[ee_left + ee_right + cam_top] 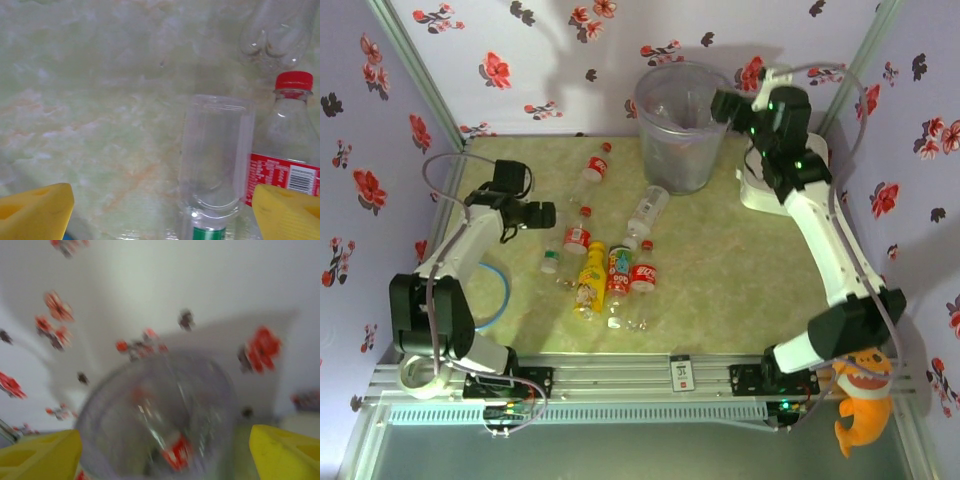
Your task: Put the plastic bottles in the bin
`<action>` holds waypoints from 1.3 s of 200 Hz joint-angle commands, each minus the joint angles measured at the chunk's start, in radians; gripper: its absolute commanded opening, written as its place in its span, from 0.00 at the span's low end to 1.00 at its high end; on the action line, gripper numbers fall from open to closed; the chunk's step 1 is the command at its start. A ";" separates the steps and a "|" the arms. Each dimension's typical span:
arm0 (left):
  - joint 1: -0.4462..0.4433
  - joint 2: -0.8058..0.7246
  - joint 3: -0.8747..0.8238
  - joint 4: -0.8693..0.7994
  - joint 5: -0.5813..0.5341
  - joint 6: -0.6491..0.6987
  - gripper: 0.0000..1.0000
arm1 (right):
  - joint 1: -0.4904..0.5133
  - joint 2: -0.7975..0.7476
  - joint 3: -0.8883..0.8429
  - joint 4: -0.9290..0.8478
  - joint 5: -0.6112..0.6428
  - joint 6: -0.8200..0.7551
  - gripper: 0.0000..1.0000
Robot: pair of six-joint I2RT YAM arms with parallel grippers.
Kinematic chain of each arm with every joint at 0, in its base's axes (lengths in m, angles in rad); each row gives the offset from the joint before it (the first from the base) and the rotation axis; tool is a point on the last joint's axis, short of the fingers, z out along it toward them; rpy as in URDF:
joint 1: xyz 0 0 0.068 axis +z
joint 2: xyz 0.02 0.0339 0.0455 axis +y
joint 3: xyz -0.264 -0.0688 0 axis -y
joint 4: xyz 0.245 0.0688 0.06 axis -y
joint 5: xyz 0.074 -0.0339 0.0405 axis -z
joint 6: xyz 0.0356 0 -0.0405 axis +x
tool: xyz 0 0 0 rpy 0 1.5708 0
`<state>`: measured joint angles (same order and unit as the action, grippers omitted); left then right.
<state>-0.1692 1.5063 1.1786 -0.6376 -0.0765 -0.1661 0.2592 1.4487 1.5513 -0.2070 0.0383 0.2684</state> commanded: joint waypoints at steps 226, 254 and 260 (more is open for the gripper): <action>-0.066 0.291 0.070 0.057 0.025 -0.135 0.62 | -0.027 -0.237 -0.474 -0.309 -0.210 0.127 0.85; -0.063 0.261 0.091 0.041 0.027 -0.142 0.58 | 0.011 -0.210 -0.468 -0.279 -0.254 0.140 0.85; -0.063 0.249 0.098 0.035 0.027 -0.144 0.58 | 0.027 -0.202 -0.464 -0.270 -0.263 0.140 0.85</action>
<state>-0.2310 1.7962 1.2327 -0.5838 -0.0334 -0.2909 0.2466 1.2217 1.0901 -0.5213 -0.1600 0.3809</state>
